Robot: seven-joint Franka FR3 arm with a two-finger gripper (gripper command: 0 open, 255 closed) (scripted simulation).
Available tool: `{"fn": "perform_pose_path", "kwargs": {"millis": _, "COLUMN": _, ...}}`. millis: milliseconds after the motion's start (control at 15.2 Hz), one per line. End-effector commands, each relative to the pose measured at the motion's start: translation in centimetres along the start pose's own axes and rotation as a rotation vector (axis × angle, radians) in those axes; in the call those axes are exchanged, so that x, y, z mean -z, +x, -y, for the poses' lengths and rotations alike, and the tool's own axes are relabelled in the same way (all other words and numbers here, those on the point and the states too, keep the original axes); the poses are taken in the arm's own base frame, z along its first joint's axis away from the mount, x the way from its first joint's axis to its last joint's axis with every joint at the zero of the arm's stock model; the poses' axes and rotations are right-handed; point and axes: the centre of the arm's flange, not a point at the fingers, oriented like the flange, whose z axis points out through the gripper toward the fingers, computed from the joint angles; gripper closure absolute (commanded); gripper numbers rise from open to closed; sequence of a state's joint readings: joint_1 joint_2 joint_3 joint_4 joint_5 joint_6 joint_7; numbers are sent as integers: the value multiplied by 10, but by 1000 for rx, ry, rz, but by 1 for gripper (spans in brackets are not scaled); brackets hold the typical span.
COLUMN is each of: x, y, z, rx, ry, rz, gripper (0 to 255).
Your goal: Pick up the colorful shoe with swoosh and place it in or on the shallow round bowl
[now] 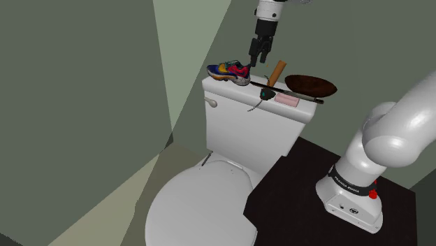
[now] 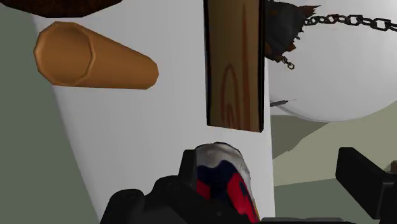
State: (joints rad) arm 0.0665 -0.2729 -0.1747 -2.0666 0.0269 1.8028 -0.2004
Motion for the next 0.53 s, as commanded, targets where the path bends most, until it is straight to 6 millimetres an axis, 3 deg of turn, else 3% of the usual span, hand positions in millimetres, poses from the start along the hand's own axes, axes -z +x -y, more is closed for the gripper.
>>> {"fn": "perform_pose_path", "kwargs": {"millis": 0, "x": -3, "y": 23, "z": -6, "rx": 23, "ry": 3, "rz": -17, "gripper": 0}}
{"fn": "perform_pose_path", "kwargs": {"millis": 462, "x": -4, "y": 107, "z": -22, "rx": 97, "ry": 18, "rz": -70, "gripper": 0}}
